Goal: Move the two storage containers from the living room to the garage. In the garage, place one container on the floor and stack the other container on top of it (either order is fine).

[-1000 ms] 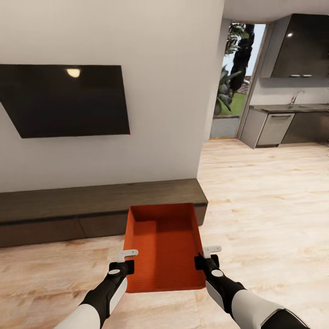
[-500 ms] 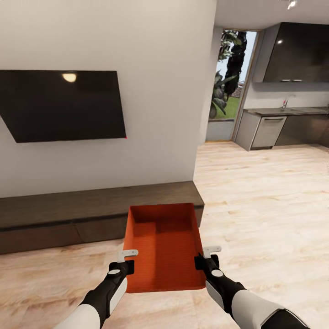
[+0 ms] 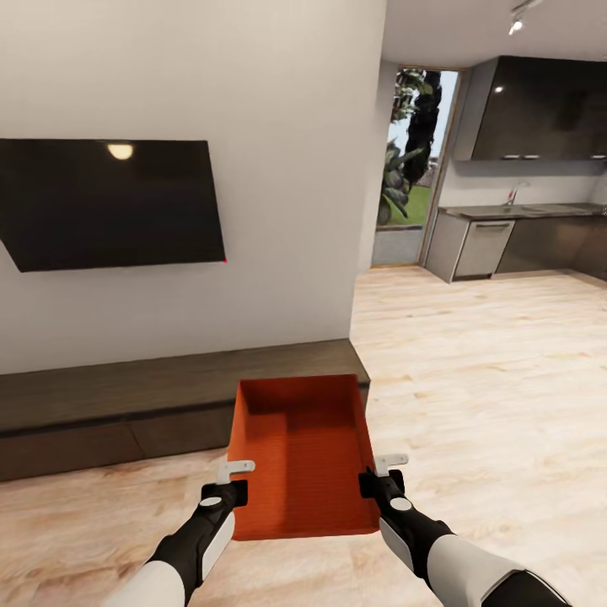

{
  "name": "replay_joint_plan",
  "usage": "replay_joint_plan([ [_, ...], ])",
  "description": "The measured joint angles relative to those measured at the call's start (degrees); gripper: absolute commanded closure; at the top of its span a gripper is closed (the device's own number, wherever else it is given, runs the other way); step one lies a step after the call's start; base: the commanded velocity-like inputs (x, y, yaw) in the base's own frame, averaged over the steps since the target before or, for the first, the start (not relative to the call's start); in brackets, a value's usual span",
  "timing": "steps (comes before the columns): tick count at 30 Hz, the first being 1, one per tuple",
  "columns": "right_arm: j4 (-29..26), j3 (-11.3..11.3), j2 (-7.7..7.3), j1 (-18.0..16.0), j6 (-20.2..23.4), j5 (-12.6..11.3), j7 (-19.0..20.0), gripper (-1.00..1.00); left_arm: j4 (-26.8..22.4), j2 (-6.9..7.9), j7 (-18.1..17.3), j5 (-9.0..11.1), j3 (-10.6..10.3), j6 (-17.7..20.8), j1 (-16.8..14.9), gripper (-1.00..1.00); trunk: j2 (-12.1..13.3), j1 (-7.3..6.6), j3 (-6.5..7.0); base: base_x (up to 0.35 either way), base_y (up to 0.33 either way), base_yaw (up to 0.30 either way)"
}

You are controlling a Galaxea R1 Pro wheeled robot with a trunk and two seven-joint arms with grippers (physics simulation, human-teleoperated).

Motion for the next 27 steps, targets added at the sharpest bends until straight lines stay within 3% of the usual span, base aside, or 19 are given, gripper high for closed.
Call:
replay_joint_plan([
  [27, 0.0, 0.0, 0.00, 0.0, 0.0, 0.0, 0.0, 1.00, 0.0, -0.01, 0.0, -0.1, 0.0, 0.0, 0.0, 1.00, 0.0, 0.00, 2.39, 0.000, 0.000, -0.082],
])
